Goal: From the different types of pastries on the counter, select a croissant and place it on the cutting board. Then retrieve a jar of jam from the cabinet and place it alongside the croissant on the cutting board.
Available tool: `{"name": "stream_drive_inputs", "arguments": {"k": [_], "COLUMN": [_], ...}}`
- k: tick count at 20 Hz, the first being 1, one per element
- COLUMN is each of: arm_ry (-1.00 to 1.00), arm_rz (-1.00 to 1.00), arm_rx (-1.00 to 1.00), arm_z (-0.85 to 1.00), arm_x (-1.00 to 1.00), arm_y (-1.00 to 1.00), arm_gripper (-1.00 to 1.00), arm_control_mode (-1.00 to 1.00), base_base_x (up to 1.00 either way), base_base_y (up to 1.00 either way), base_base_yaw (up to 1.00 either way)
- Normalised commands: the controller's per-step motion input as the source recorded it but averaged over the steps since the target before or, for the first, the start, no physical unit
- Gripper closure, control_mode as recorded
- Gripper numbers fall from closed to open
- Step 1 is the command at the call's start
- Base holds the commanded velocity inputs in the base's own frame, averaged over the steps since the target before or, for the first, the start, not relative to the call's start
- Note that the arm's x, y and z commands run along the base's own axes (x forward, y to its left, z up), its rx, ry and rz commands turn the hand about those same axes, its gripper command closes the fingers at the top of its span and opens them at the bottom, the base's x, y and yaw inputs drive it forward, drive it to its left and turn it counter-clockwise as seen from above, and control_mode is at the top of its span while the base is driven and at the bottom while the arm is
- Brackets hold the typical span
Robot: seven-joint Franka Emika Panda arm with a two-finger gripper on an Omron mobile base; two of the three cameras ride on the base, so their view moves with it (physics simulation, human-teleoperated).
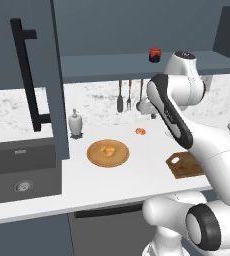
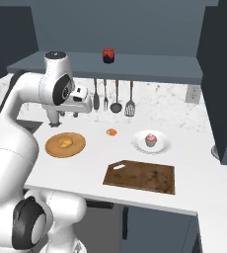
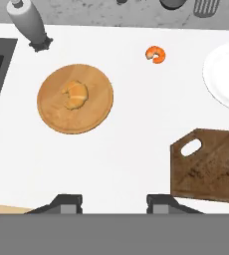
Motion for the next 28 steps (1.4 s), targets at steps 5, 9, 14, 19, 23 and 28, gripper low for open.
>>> {"name": "stream_drive_inputs", "arguments": {"k": [5, 9, 14, 19, 23, 28], "arm_ry": [0.0, -0.02, -0.09, -0.19, -0.28, -0.24], "arm_rz": [0.0, 0.0, 0.0, 0.0, 0.0, 0.0], "arm_rx": [0.0, 0.0, 0.0, 0.0, 0.0, 0.0], "arm_z": [0.01, 0.22, 0.32, 0.77, 0.96, 0.36], "arm_x": [0.0, 0.0, 0.06, 0.0, 0.0, 0.03], "arm_y": [-0.03, -0.26, -0.26, -0.17, -0.06, 0.0], "arm_gripper": [-1.0, -1.0, -1.0, -1.0, -1.0, -1.0], "arm_control_mode": [-1.0, -1.0, -1.0, -1.0, -1.0, -1.0], "base_base_x": [0.0, 0.0, 0.0, 0.0, 0.0, 0.0], "base_base_y": [0.0, 0.0, 0.0, 0.0, 0.0, 0.0], "base_base_yaw": [0.0, 0.0, 0.0, 0.0, 0.0, 0.0]}}
